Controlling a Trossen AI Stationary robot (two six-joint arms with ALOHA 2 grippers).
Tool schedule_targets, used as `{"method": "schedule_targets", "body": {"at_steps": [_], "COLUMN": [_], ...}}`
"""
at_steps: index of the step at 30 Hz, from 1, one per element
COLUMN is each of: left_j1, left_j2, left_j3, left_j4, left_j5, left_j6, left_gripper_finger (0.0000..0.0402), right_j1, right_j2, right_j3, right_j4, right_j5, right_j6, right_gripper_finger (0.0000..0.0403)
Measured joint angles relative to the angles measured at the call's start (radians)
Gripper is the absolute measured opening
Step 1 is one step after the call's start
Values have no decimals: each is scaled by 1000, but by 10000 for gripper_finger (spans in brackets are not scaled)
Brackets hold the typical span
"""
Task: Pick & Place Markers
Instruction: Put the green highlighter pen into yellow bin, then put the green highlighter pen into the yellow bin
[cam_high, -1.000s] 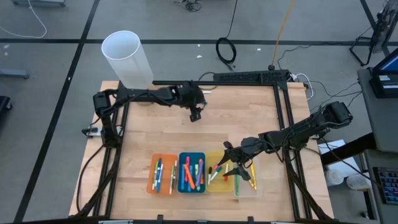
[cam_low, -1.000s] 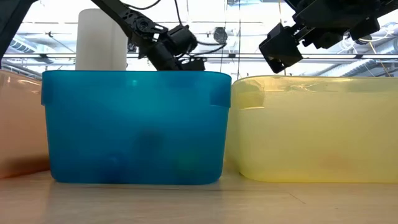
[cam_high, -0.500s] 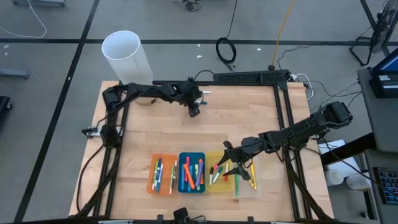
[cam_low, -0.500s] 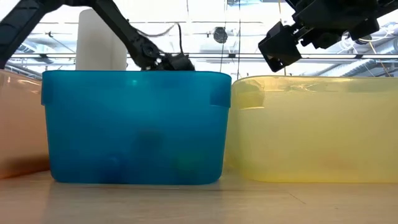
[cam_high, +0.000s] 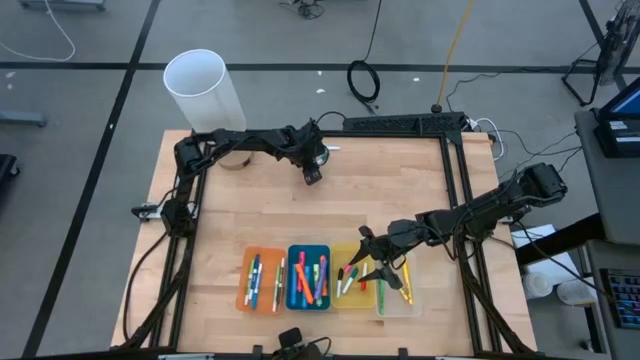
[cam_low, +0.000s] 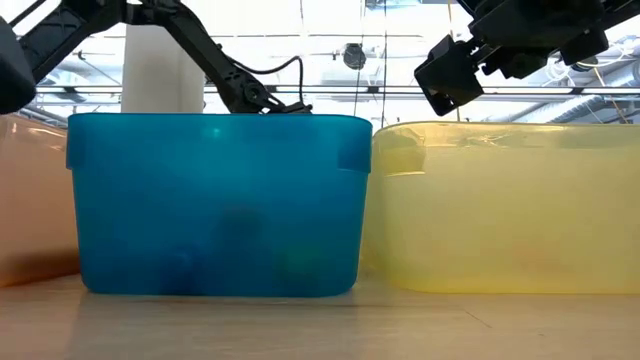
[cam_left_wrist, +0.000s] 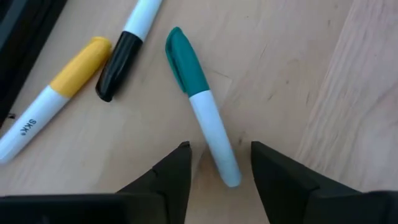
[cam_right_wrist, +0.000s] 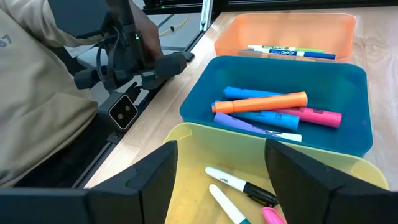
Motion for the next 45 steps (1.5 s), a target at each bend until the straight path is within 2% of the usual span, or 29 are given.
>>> {"method": "schedule_targets", "body": {"at_steps": [5, 9, 11, 17, 22, 25, 27, 29, 32, 36, 39, 45], "left_j1": [-1, -3, -2, -9, -50, -76, -86, -100, -117, -137, -151, -189], "left_j2": [0, 0, -1, -37, -137, -203, -246, -291, -334, -366, -376, -379], "left_j3": [0, 0, 1, -5, -22, -90, -156, -230, -319, -392, -418, -419], "left_j4": [-17, -47, -49, -72, 11, 166, 323, 502, 630, 617, 601, 671], "left_j5": [-2, -4, -11, 6, 146, 244, 333, 372, 375, 308, 304, 304], "left_j6": [0, 17, 5, 16, 22, 35, 8, -28, -65, -93, -105, -90], "left_gripper_finger": [119, 43, 20, 21, 15, 1, 0, 0, 1, 13, 21, 14], "right_j1": [0, 0, 0, -2, -26, -35, -41, -47, -63, -106, -195, -400], "right_j2": [0, 0, 0, -5, -53, -88, -101, -106, -107, -107, -97, 7], "right_j3": [0, 0, 0, 0, 0, 0, 0, 0, 0, 0, 0, 0], "right_j4": [0, 0, -1, -24, -147, -281, -359, -443, -498, -510, -507, -485], "right_j5": [0, 0, 0, 0, 18, 131, 256, 395, 491, 507, 581, 577], "right_j6": [0, 3, 3, 3, 79, 150, 186, 215, 249, 249, 246, 331], "right_gripper_finger": [227, 228, 227, 222, 221, 221, 221, 221, 221, 221, 221, 222]}}
